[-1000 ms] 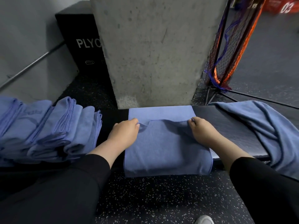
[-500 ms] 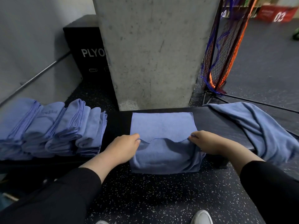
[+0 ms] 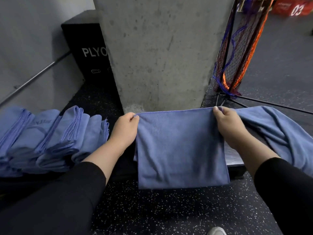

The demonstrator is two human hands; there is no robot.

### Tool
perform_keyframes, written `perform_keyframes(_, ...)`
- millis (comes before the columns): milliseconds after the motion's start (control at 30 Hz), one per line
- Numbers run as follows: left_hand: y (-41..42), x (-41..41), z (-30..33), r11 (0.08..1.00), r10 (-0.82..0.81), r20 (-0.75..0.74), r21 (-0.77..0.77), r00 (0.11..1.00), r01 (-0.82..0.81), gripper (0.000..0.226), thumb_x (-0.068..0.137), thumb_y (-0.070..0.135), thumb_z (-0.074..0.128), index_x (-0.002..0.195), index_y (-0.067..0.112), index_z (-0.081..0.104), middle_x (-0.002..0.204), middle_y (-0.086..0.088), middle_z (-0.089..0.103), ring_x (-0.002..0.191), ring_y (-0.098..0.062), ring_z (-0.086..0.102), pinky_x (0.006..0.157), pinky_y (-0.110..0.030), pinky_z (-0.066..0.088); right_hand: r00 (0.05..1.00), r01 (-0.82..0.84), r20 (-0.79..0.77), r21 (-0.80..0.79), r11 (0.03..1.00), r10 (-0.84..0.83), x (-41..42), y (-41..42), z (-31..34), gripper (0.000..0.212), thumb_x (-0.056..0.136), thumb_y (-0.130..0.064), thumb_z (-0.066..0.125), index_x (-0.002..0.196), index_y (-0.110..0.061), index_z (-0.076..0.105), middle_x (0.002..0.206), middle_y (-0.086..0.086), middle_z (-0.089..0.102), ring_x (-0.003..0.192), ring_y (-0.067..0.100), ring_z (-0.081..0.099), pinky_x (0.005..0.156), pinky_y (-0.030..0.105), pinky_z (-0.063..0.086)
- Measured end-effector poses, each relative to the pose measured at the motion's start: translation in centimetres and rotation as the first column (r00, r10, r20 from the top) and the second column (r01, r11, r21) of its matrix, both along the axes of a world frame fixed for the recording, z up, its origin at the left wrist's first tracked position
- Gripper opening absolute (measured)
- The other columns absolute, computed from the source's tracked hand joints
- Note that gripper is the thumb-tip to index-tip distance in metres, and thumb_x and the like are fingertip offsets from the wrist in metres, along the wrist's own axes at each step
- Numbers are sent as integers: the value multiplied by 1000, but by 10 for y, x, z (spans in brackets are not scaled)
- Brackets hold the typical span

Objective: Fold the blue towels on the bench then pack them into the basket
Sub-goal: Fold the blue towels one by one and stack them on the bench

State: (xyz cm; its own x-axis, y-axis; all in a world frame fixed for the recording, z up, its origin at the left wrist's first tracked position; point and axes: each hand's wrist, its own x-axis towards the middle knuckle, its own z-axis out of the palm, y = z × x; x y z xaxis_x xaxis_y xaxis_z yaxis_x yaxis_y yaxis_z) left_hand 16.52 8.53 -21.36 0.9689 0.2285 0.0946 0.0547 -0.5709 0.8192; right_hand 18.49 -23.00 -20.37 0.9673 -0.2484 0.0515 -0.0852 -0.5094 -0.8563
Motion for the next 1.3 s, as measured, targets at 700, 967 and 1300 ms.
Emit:
perform_keyframes(700, -3, 76, -57, 800, 78, -114, 600, 990, 6, 18, 103, 30, 50, 97, 18, 62, 96, -5, 60, 86, -32, 56, 69, -36, 41, 996, -44, -84, -588, 808, -7, 68, -2, -71, 23, 98, -39, 55, 87, -19, 53, 103, 18, 67, 96, 41, 61, 70, 39, 40)
perform_keyframes(967, -6, 79, -71, 684, -172, -107, 702, 979, 197, 39, 100, 25, 50, 137, 26, 59, 131, 4, 59, 122, -21, 50, 98, -40, 31, 971, -229, -205, -632, 740, 125, 67, -8, -66, 39, 84, -26, 63, 123, -21, 66, 121, 10, 61, 114, 38, 56, 94, 51, 50)
perform_keyframes(1300, 0, 59, -44, 672, -158, -300, 665, 941, 325, 9, 89, 25, 60, 98, 24, 60, 100, 7, 49, 107, -21, 52, 86, -38, 30, 972, -228, -185, -576, 785, 147, 53, -14, -38, 9, 87, -21, 68, 86, -15, 62, 83, 9, 64, 87, 33, 62, 65, 33, 34)
